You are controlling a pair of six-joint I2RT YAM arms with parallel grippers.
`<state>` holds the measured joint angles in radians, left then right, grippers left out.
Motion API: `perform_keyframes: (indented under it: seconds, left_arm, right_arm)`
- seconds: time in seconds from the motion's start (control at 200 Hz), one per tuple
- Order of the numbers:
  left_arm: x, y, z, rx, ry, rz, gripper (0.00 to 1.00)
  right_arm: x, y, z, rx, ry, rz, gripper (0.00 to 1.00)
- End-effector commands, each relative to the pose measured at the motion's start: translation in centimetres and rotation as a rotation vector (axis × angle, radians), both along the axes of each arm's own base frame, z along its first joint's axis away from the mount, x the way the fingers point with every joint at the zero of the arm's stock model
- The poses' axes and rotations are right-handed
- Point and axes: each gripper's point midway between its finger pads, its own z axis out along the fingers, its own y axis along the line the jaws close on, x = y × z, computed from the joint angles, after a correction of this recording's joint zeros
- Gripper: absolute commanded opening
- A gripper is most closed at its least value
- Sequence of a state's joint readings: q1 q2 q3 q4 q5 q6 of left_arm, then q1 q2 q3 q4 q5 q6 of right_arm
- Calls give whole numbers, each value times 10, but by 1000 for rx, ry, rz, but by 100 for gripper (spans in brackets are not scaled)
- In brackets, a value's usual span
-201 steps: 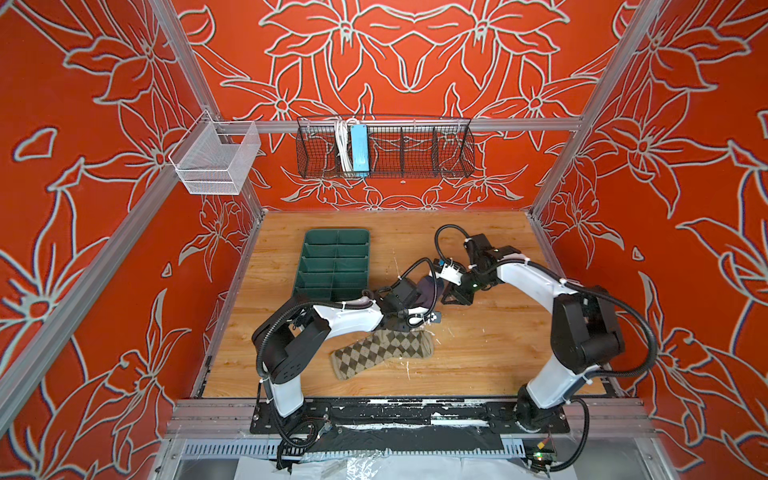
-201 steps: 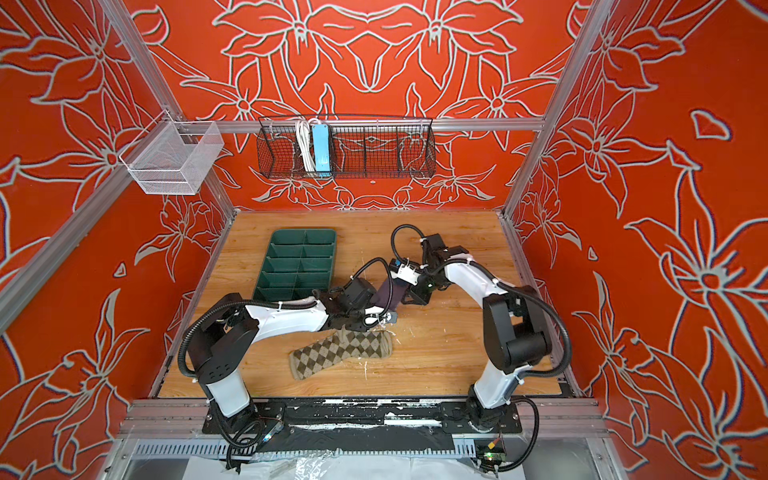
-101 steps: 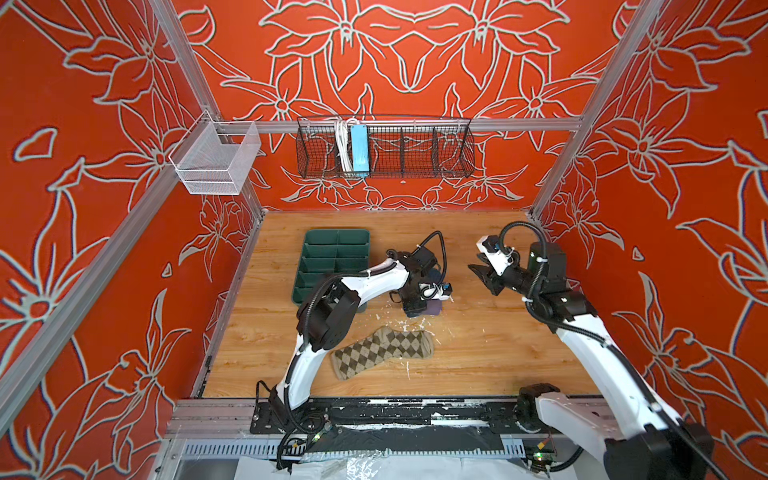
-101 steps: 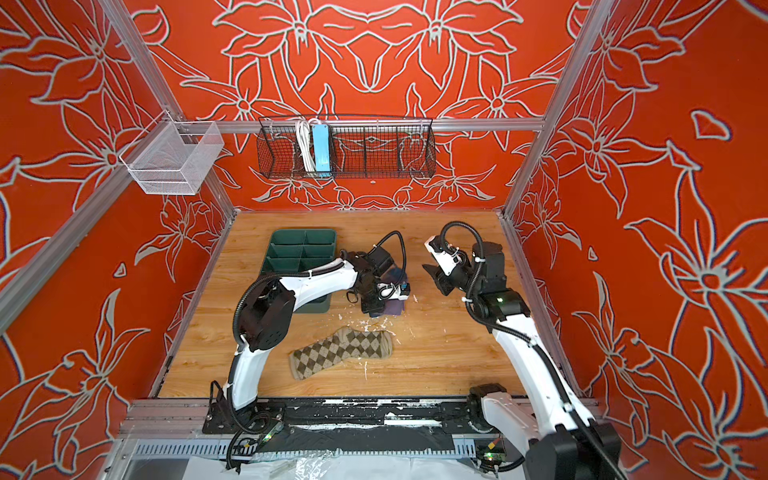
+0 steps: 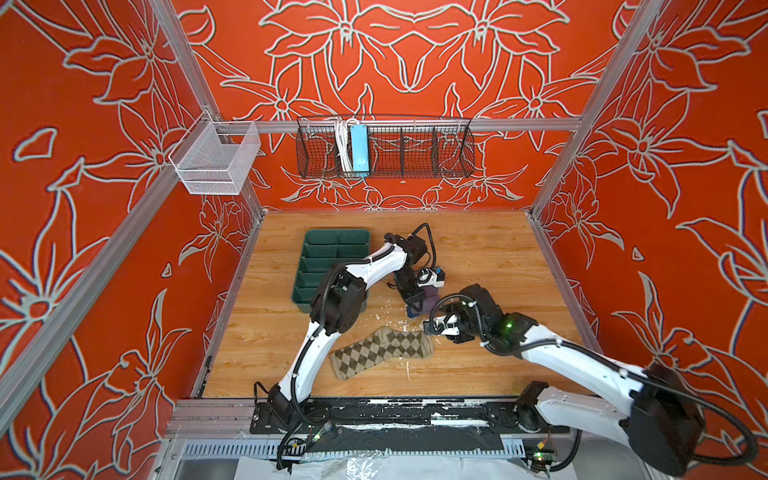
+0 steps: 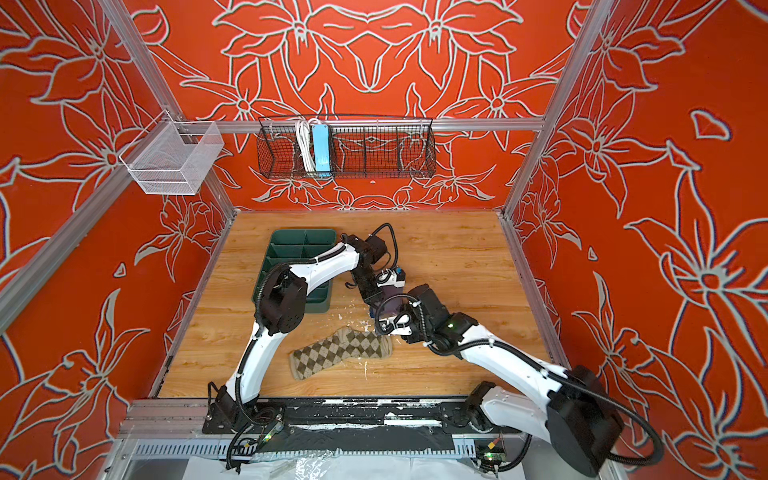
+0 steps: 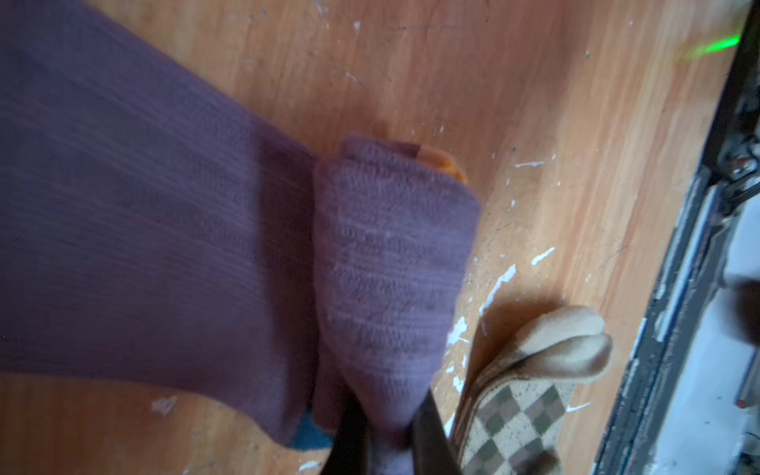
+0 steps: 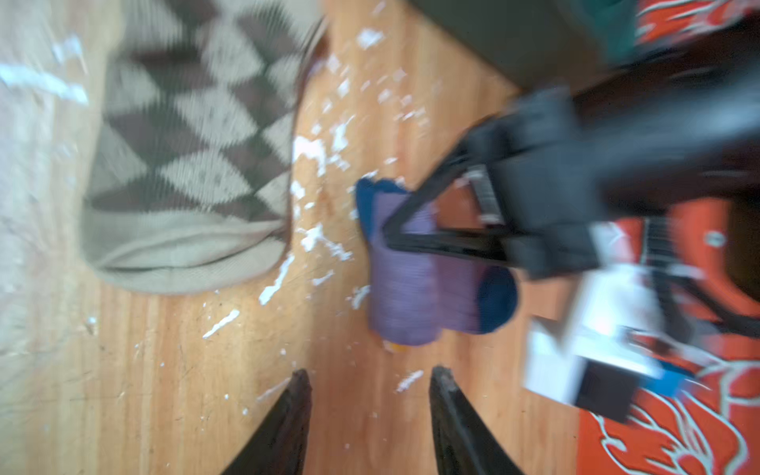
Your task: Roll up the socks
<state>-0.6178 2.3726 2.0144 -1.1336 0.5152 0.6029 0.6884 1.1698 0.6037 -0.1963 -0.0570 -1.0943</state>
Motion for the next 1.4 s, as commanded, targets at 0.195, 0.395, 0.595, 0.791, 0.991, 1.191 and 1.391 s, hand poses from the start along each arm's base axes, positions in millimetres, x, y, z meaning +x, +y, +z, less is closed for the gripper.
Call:
perform_keyframes:
  seconds: [0.195,0.395,0.595,0.791,0.991,1.191,1.391]
  left_arm:
    - [-19,7,-14,47,124,6,0]
    - [-20,7,-12,39,125,3,0]
    - [-17,3,-1,10,95,14,4]
    - [5,3,37,-87,-39,99,18]
    - [30,21,86,-158,-224,199,24]
    - [74,77,125,-97,-564,463,27]
    - [89,150,167,20,-951,725,38]
  right_arm:
    - [61,27,-14,-47,-141,-31,49]
    - [70,26,-40,-105,-90,-53,42]
    - [59,19,-57,-152,6,-65,13]
    - [34,2,-70,-210,187,-105,0]
    - [16,-5,-70,-184,385,-152,0]
    - [0,0,-59,-121,637,-153,0]
    - [-8,6,-50,-44,944,-167,0]
